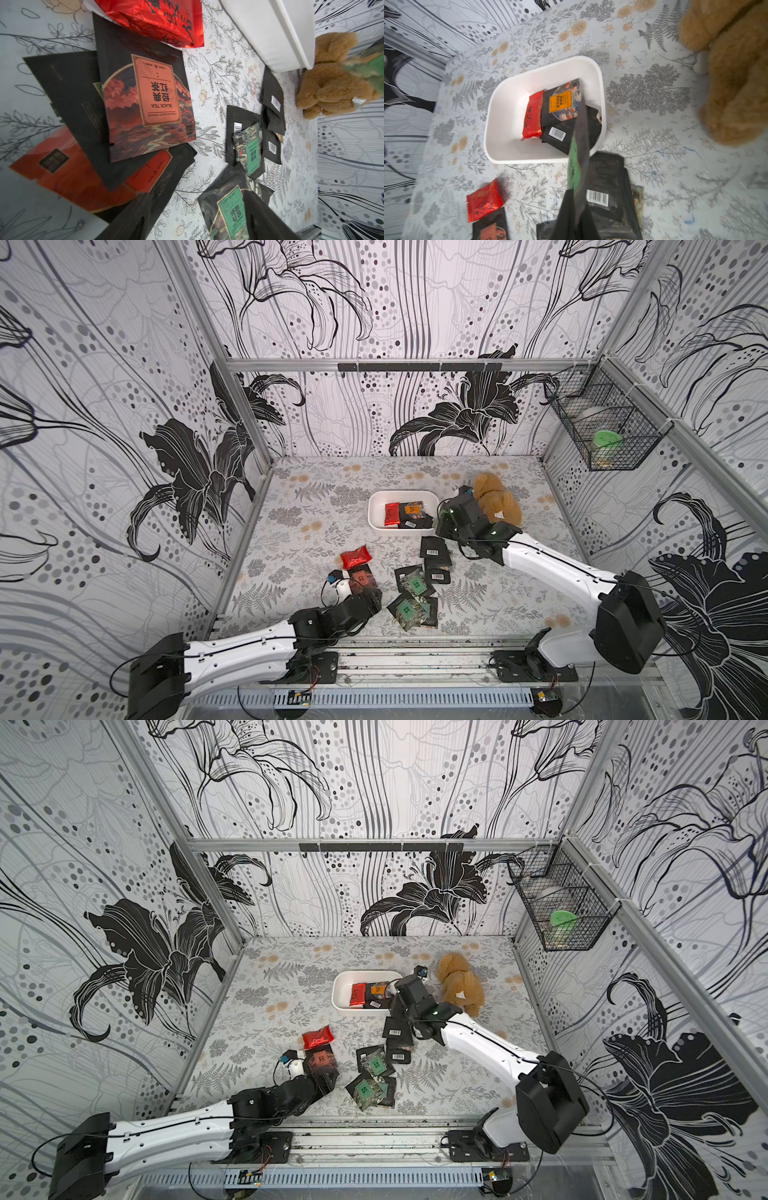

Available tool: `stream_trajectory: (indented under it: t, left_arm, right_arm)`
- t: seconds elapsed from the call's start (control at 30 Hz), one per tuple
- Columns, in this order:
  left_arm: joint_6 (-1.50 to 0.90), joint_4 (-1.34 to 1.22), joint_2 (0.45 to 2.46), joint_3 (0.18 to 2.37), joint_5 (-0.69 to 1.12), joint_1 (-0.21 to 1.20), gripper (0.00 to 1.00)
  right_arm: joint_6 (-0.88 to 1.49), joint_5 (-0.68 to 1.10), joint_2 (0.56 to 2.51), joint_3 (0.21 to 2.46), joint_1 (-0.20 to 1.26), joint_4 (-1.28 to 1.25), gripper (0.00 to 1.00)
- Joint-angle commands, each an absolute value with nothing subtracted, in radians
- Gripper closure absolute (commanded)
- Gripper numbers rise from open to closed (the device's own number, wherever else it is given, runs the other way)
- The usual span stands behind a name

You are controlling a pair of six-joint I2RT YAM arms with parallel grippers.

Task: Put the tea bags into the storage box
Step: Place the tea bag in the storage box.

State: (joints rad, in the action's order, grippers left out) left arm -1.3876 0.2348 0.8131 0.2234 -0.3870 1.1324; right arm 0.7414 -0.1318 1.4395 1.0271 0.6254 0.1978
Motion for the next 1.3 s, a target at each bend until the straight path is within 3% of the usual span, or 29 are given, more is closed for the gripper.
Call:
stream_trajectory:
  t: [0.0,0.4,0.57,0.67,0.83,1.03,1.17,1.27]
  left_arm:
    - [-1.339,0.179,0.863,0.268,-0.386,1.136,0.25]
    - [-1.325,0.243,0.915,0.332,-0.465,1.134,0.22]
    - [-1.345,0.297,0.871,0.331,-0.487,1.132,0.21]
    - [-1.354,0.312,0.836,0.332,-0.515,1.133,0.21]
    - [-1.381,0.296,0.803,0.323,-0.529,1.133,0.22]
    - [-1.393,0.129,0.811,0.268,-0.424,1.130,0.30]
    - [-1.397,0.060,0.852,0.264,-0.348,1.130,0.33]
    - [-1.375,0.039,0.895,0.282,-0.292,1.130,0.35]
  right_arm:
    - [0.695,0.152,1.532,1.088,0.592,0.016,1.00]
    - [0.632,0.215,1.932,1.451,0.565,0.167,0.98]
    - [0.473,0.090,1.914,1.554,0.558,0.418,0.53]
    - [0.402,-0.042,1.799,1.530,0.558,0.536,0.39]
    - [0.381,-0.068,1.461,1.315,0.561,0.553,0.38]
    - [0.597,0.276,1.051,0.852,0.656,0.276,0.40]
    - [0.790,0.150,0.907,0.621,0.880,0.163,0.46]
    - [0.892,0.029,0.881,0.514,1.015,0.147,0.56]
